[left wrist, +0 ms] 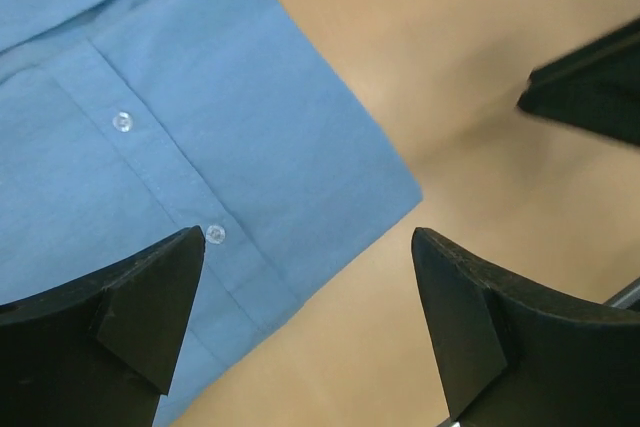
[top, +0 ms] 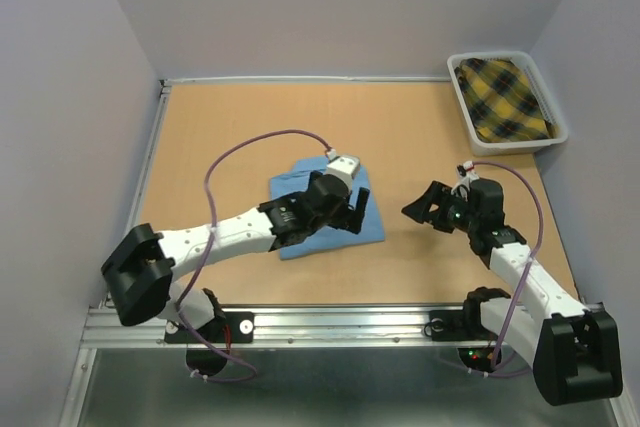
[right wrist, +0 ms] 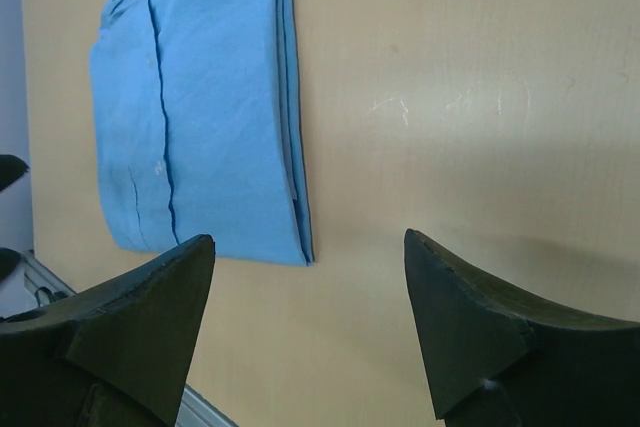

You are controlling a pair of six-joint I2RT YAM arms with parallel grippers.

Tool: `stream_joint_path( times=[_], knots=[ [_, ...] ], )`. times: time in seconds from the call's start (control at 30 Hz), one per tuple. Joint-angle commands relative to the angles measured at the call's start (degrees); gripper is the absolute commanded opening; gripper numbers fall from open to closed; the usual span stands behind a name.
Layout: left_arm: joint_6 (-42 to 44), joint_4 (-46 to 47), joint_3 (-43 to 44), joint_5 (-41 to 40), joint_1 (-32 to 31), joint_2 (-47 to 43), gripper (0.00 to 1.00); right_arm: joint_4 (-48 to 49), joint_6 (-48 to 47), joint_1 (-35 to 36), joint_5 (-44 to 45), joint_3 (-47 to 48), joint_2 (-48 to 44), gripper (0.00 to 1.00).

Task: Fold and stack the long sleeve shirts
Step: Fold the shirt

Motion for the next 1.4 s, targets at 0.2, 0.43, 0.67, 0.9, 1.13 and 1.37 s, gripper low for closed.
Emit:
stream_joint_path(
  times=[0.2, 0.43, 0.67, 0.9, 1.13, 1.37],
  knots=[
    [30.63, -10.93, 11.45, -13.43, -15.08, 17.24, 0.96, -6.19, -0.29, 0.46, 3.18, 0.37, -6.48, 0.86],
    [36.36, -12.43, 14.89, -17.66, -19.75, 27.01, 0.93, -7.25, 0.42, 0.55, 5.03, 1.25, -7.64, 0.86],
    [37.07, -12.17, 14.37, -21.43, -19.75, 31.5, 0.89, -7.42, 0.33, 0.46, 5.21, 1.43, -7.28, 0.86],
    [36.45, -11.9, 14.98, -24.08, -19.49, 35.98, 0.77, -7.33, 0.68, 0.46, 5.29, 1.51, -7.9, 0.86],
    [35.75, -11.81, 14.45, -23.37, -18.43, 38.01, 0.5, -7.33, 1.38, 0.46, 5.12, 1.07, -7.9, 0.86],
    [34.44, -11.2, 14.98, -22.23, -17.9, 34.5, 0.04, -6.29, 6.99, 0.46, 3.89, -0.42, -6.94, 0.85]
  ],
)
